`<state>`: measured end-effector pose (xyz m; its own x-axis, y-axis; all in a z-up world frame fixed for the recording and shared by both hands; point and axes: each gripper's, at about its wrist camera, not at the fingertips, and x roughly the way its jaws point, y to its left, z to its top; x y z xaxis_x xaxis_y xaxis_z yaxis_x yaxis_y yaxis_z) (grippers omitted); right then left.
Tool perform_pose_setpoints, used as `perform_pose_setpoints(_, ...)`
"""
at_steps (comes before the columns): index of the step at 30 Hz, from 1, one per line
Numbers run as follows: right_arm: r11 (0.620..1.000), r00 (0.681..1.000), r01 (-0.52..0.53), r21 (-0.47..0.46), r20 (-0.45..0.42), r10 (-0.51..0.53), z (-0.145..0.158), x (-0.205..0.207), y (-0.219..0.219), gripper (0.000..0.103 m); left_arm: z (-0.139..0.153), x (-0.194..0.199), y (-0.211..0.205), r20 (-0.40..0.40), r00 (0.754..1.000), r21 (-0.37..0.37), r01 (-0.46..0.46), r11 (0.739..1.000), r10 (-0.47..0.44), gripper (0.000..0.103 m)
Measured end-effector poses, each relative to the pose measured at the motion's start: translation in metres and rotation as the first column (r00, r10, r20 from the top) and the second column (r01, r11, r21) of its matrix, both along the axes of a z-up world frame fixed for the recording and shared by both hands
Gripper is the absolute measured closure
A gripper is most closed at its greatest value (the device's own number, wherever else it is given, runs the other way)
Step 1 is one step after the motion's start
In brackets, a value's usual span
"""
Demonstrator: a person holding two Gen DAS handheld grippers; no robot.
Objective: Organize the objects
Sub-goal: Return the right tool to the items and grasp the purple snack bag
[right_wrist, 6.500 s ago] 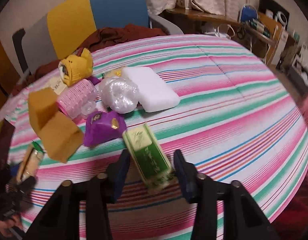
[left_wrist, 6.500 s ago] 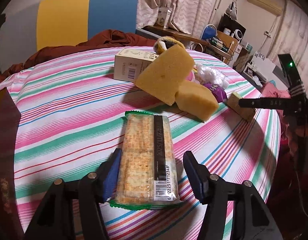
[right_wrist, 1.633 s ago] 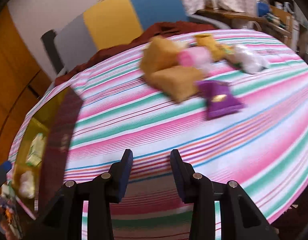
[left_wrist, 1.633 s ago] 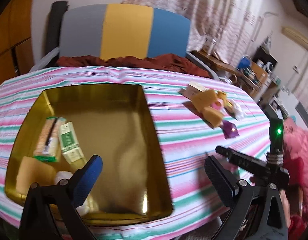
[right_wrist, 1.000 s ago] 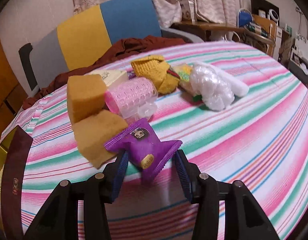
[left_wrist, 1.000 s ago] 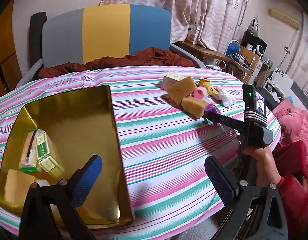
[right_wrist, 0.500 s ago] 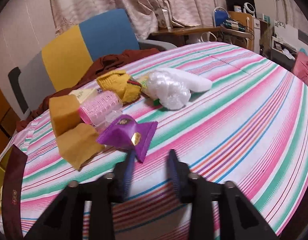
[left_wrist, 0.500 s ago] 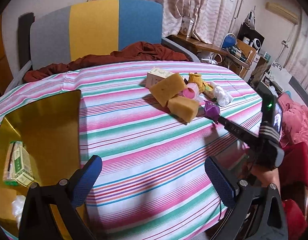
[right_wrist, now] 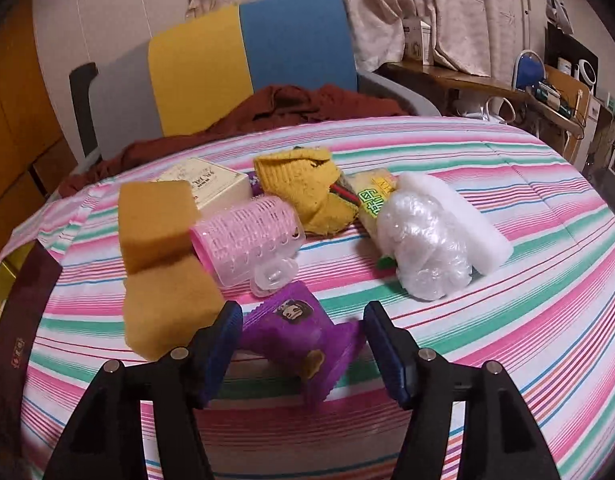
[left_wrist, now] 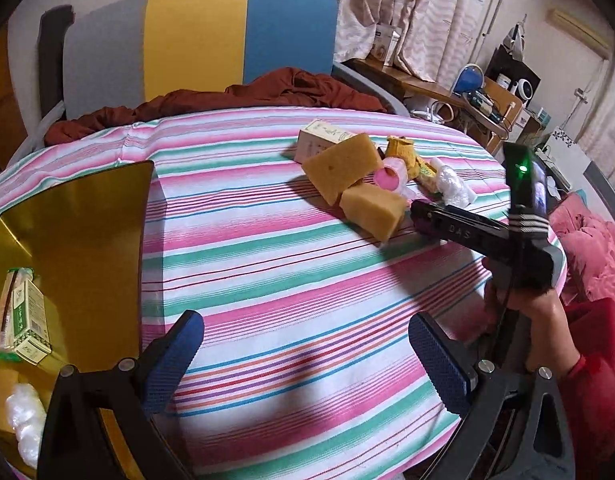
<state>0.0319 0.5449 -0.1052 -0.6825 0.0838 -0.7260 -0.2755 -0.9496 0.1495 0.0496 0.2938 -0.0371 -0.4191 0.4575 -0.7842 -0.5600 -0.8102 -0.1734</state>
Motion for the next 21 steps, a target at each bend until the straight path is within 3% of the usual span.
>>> perform_pose_setpoints(4, 0.999, 0.999, 0.03, -0.04, -0.02, -0.031, -0.002, 0.01, 0.003, 0.042, -0.008, -0.008, 0.008, 0.02, 1.0, -0.008, -0.021, 1.0, 0.021, 0.0)
perform_pose_setpoints(7, 0.998, 0.998, 0.053, -0.046, 0.027, -0.052, -0.011, 0.009, 0.004, 0.045, -0.012, -0.014, 0.017, 0.038, 0.999, -0.006, -0.029, 1.0, 0.029, 0.0)
perform_pose_setpoints(10, 0.999, 0.999, 0.039, -0.033, 0.017, -0.039, -0.009, 0.011, 0.001, 0.047, -0.013, -0.02, 0.027, 0.044, 0.998, 0.003, -0.037, 0.999, 0.037, 0.0)
perform_pose_setpoints(12, 0.999, 1.0, 0.025, -0.024, 0.018, -0.025, -0.011, 0.01, -0.002, 0.063, -0.013, -0.023, 0.034, 0.044, 0.998, 0.006, -0.034, 0.999, 0.034, 0.0)
perform_pose_setpoints(13, 0.999, 1.0, 0.026, -0.018, 0.018, -0.026, -0.011, 0.01, -0.003, 0.064, -0.014, -0.024, 0.038, 0.048, 0.998, 0.01, -0.029, 1.0, 0.028, 0.0)
perform_pose_setpoints(21, 0.985, 0.983, 0.145, -0.093, -0.097, -0.154, -0.005, 0.036, 0.015, 0.067, -0.022, -0.043, 0.069, 0.091, 0.995, 0.055, -0.035, 0.998, 0.03, 0.0)
